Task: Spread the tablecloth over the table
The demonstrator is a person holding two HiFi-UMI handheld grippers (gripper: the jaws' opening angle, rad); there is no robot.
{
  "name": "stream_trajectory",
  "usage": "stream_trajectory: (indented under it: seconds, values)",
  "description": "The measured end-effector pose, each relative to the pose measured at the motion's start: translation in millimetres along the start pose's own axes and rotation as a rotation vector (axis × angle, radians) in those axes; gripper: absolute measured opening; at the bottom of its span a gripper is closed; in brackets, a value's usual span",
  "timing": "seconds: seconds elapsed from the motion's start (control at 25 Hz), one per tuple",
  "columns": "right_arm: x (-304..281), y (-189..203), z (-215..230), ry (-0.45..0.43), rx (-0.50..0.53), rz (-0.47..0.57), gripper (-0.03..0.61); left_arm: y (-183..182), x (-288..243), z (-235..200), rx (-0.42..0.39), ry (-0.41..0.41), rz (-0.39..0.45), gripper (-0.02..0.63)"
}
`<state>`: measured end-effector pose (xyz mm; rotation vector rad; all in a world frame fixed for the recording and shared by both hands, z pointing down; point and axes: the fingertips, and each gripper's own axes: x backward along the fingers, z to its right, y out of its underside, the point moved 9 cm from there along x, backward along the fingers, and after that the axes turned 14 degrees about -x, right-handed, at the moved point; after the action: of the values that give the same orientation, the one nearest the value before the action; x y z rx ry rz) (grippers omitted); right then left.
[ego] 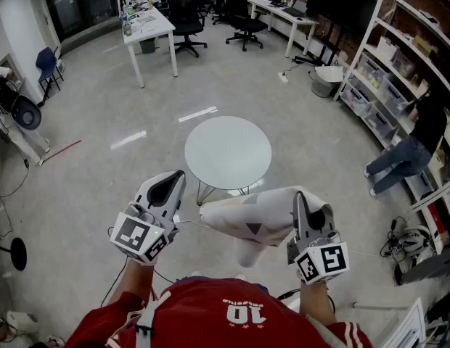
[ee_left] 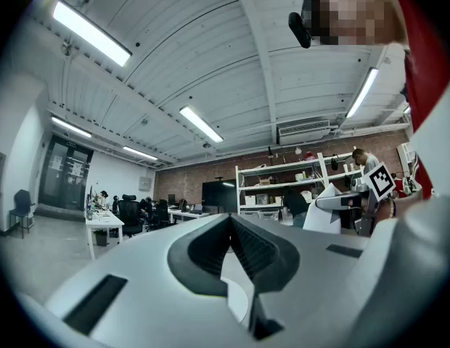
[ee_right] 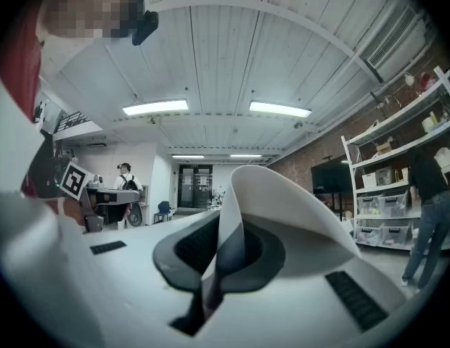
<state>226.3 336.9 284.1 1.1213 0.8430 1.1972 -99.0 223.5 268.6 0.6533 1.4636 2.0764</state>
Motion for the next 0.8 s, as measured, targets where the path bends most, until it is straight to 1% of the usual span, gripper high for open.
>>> stream_trajectory:
  seconds: [0.36, 0.48, 0.68, 0.8]
  values:
    - [3.0, -1.2, -6.6, -0.016, 0.03, -0.008, 0.012, 2.2, 2.9, 3.3, 0.02, 0.0, 0.008, 0.006]
    - [2.0, -1.0, -6.5, -0.016, 0.024, -0.009, 0.012, 5.4, 4.9, 3.0, 0.026, -0.003, 0.006, 0.006]
    - [0.5, -3.6, -6.0, -0.07, 0.006, -0.008, 0.013, 9.2, 5.2, 5.2, 0.035, -0.013, 0.001, 0.006]
    - [-8.8, -2.9, -18.4, -0.099, 0.004, -0.017, 0.014, 10.4, 10.2, -3.4, 0.037, -0.02, 0.0, 0.006]
